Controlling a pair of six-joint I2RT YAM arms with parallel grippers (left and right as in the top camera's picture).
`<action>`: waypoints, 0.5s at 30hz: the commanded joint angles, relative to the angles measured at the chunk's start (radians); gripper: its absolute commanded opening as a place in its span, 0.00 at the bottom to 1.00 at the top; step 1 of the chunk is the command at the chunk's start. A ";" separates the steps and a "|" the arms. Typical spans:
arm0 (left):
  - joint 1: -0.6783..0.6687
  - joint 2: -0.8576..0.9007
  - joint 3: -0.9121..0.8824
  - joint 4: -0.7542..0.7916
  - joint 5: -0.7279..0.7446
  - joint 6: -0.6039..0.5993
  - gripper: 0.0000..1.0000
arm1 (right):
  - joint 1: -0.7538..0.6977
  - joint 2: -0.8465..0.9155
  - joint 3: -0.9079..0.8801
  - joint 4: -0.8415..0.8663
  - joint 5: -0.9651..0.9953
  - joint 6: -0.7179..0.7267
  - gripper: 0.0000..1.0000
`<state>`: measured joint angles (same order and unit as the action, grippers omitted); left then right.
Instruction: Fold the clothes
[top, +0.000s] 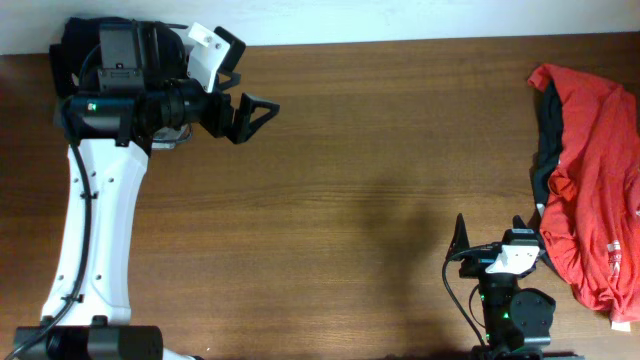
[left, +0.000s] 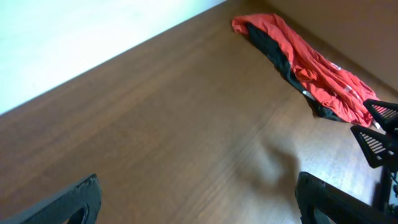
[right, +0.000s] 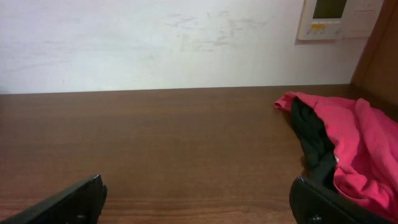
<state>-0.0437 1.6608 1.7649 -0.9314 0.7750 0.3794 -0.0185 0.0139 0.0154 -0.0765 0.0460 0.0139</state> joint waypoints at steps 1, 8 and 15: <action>-0.002 -0.008 -0.003 -0.037 -0.011 0.019 0.99 | 0.006 -0.011 -0.010 -0.002 -0.012 -0.006 0.99; -0.002 -0.008 -0.003 -0.089 -0.102 -0.066 0.99 | 0.006 -0.011 -0.010 -0.002 -0.012 -0.006 0.99; -0.091 -0.016 -0.011 -0.159 -0.596 -0.355 0.99 | 0.006 -0.011 -0.010 -0.002 -0.012 -0.006 0.99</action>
<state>-0.0761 1.6604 1.7641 -1.0775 0.4690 0.1799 -0.0185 0.0139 0.0154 -0.0769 0.0422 0.0143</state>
